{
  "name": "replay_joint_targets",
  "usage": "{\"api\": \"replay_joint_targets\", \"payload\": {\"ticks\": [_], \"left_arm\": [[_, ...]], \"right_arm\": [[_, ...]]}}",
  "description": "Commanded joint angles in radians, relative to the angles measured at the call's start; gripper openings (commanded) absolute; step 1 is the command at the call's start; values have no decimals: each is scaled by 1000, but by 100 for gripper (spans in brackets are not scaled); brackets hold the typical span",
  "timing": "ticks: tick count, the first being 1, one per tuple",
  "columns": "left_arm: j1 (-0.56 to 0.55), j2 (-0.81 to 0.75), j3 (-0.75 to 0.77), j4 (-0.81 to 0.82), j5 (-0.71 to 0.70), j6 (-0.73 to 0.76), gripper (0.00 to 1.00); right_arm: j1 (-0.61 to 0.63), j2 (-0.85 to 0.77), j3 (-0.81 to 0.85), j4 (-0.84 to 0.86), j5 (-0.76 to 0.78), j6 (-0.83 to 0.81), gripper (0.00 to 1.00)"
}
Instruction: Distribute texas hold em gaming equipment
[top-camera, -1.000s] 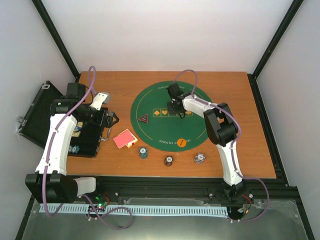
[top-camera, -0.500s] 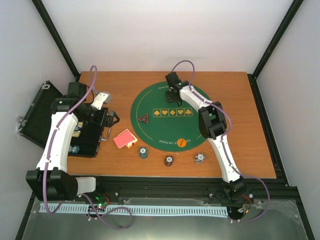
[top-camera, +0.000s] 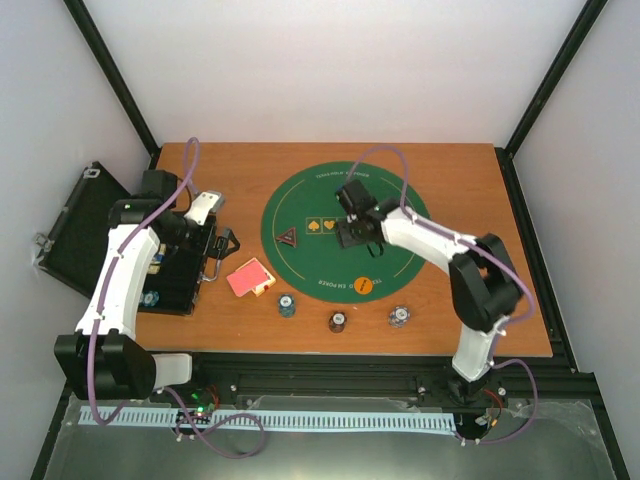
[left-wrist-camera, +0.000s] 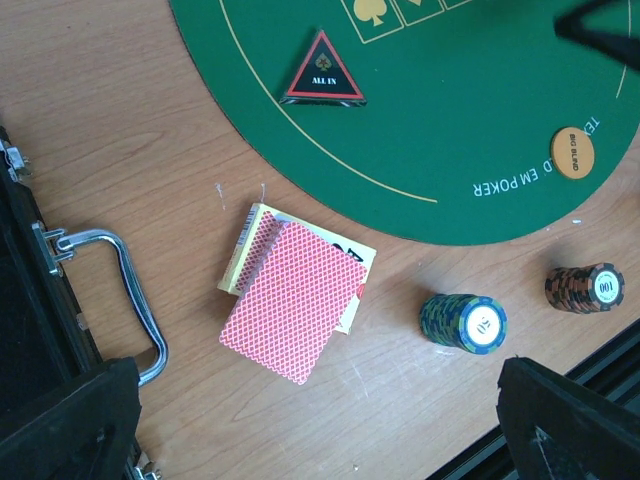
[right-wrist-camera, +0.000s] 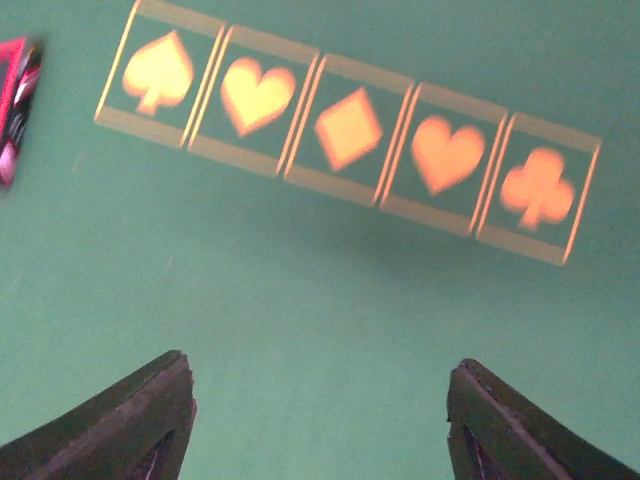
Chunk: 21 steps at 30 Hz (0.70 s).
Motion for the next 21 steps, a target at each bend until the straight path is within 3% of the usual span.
{"api": "replay_joint_targets", "payload": {"ticks": [1, 8, 21], "left_arm": [[4, -7, 7, -2, 28, 24, 100], [4, -42, -10, -7, 51, 29, 100], [4, -63, -11, -9, 60, 9, 100]], "right_arm": [[94, -153, -238, 59, 30, 97, 69], [187, -273, -430, 79, 41, 191, 69], [215, -244, -509, 115, 28, 201, 65]]}}
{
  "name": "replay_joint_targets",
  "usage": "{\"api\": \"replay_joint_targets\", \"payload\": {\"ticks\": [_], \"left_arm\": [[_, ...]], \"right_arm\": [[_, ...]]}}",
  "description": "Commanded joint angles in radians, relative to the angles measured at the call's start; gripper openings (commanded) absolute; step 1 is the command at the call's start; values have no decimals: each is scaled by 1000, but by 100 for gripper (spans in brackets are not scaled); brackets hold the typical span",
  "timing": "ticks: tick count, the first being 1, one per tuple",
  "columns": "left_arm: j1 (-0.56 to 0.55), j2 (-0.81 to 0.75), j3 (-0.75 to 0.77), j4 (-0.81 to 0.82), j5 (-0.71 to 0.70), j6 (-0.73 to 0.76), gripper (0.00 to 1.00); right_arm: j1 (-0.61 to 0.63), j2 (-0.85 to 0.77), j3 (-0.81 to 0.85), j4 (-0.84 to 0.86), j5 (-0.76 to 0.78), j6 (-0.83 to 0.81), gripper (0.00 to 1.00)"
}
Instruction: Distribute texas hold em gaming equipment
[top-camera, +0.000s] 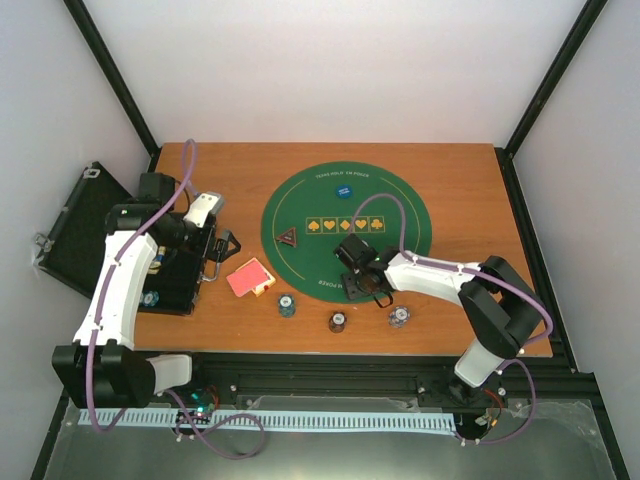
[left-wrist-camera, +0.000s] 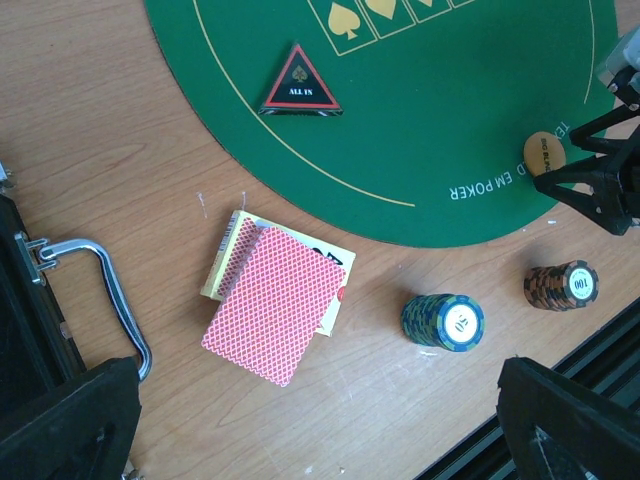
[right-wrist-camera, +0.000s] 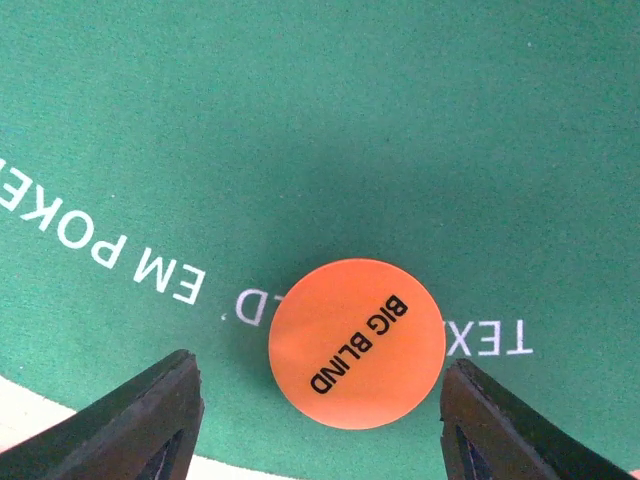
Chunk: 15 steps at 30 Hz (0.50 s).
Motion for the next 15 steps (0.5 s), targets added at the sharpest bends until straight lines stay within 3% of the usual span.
{"api": "replay_joint_targets", "payload": {"ticks": [1, 15], "left_arm": [[5, -22, 5, -7, 20, 3, 100], [4, -53, -2, -11, 3, -1, 100]], "right_arm": [[11, 20, -14, 36, 16, 19, 64], [-36, 26, -32, 41, 54, 14, 54]]}}
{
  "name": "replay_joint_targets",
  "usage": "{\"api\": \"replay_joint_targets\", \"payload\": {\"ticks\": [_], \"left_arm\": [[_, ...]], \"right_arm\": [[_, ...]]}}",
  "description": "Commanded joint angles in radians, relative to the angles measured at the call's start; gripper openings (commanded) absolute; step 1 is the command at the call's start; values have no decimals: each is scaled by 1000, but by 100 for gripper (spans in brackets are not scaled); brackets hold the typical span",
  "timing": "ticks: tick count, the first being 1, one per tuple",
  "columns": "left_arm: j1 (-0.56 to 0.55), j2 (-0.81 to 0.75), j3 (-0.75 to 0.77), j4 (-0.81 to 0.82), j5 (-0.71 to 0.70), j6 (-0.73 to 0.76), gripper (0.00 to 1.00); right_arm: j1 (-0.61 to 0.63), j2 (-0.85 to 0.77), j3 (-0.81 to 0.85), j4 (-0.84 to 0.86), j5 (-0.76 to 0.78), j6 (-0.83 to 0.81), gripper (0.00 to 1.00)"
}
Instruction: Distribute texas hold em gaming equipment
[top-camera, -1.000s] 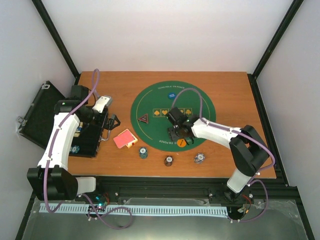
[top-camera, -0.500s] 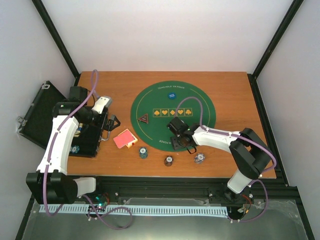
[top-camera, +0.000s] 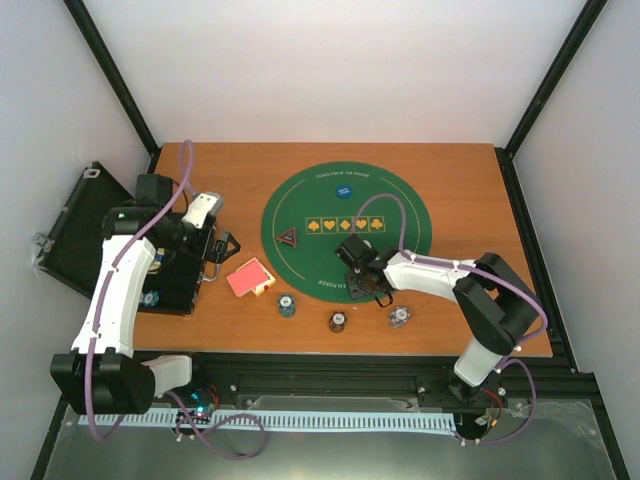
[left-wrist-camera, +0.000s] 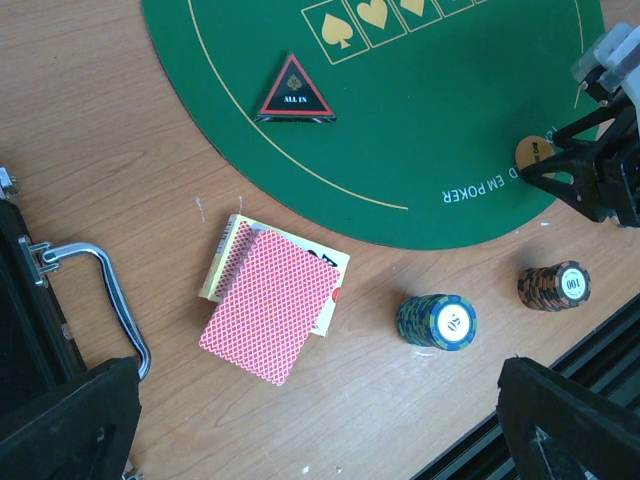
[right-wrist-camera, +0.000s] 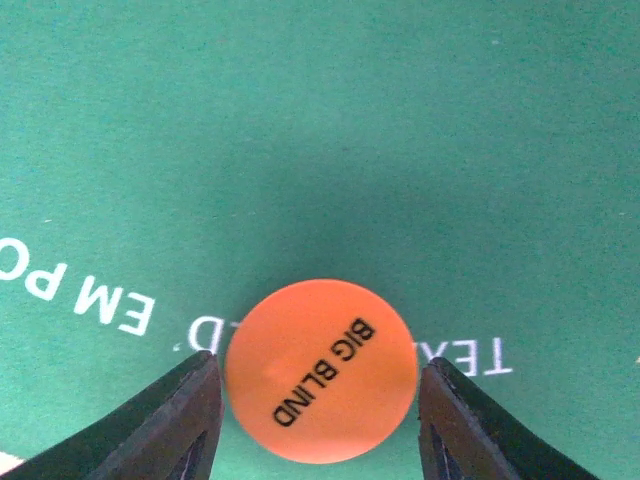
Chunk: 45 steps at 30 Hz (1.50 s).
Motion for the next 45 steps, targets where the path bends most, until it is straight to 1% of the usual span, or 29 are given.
{"api": "replay_joint_targets", "payload": {"ticks": [1, 7, 11, 16, 18, 19, 24, 30, 35, 41, 45], "left_arm": [[4, -26, -2, -5, -7, -2, 100], [4, -37, 14, -12, -9, 0, 100], [4, -39, 22, -14, -11, 3, 100], [4, -36, 22, -15, -12, 3, 100], [5, -36, 20, -14, -11, 4, 100], [4, -35, 19, -11, -9, 3, 100], [4, -34, 18, -9, -15, -2, 100], [4, -33, 25, -10, -16, -6, 100], [4, -28, 27, -9, -19, -7, 100], [4, -28, 32, -9, -25, -6, 100], [4, -28, 40, -11, -30, -4, 100]], "right_arm": [[-30, -7, -21, 7, 33, 5, 53], [-78, -12, -39, 4, 20, -2, 49], [-90, -27, -49, -11, 40, -6, 48], [-137, -81, -74, -28, 49, -4, 47], [-134, -116, -68, -34, 51, -3, 48], [-97, -132, -23, -63, 80, -3, 51], [-46, -102, 33, -60, 41, -6, 53], [-23, -30, 27, -16, -3, 1, 52], [-23, 17, 6, 4, -4, 0, 48], [-32, 9, -15, -3, 47, 1, 43], [-67, 3, -36, -6, 59, 0, 40]]}}
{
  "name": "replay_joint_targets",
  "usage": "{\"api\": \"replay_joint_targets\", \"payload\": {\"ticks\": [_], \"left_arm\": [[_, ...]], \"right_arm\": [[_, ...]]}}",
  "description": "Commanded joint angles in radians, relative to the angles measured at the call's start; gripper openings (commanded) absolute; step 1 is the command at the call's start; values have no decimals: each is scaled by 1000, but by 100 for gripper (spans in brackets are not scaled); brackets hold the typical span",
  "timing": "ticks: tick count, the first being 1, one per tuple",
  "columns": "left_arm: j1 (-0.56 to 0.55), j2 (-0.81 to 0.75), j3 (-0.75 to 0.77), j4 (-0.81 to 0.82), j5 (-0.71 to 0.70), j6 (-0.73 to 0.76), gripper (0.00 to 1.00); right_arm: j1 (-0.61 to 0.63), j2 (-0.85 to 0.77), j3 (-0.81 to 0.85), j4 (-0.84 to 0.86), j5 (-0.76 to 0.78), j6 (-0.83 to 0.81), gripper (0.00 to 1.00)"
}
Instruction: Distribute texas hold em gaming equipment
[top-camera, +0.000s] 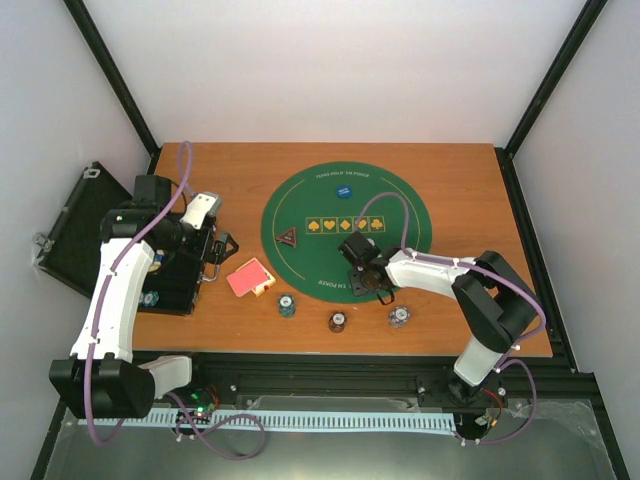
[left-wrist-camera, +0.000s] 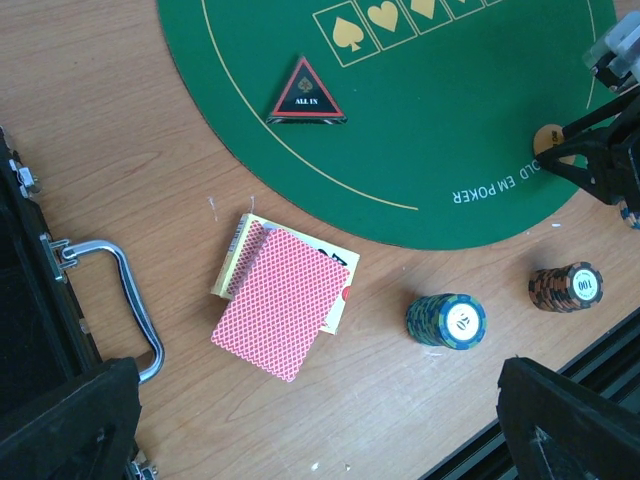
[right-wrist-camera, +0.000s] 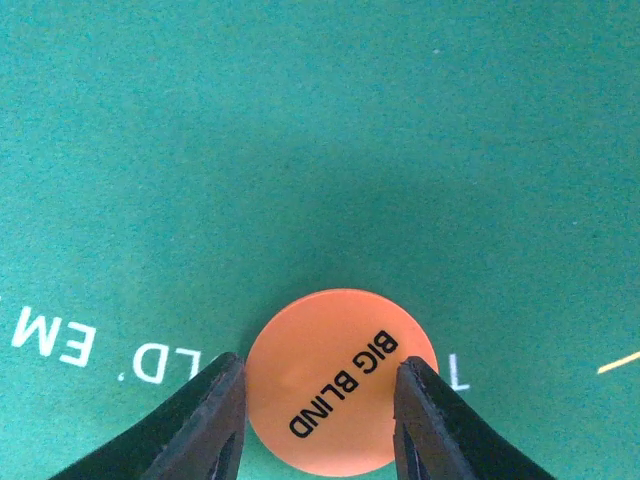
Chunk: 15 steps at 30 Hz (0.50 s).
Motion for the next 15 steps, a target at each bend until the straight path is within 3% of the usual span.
{"api": "replay_joint_targets", "payload": {"ticks": [1, 15], "left_arm": [[5, -8, 41, -12, -8, -3, 100], [4, -8, 48, -12, -9, -4, 100]], "right_arm": [[-43, -14, -44, -4, 43, 4, 40], [-195, -83, -98, -1, 36, -58, 41]]}}
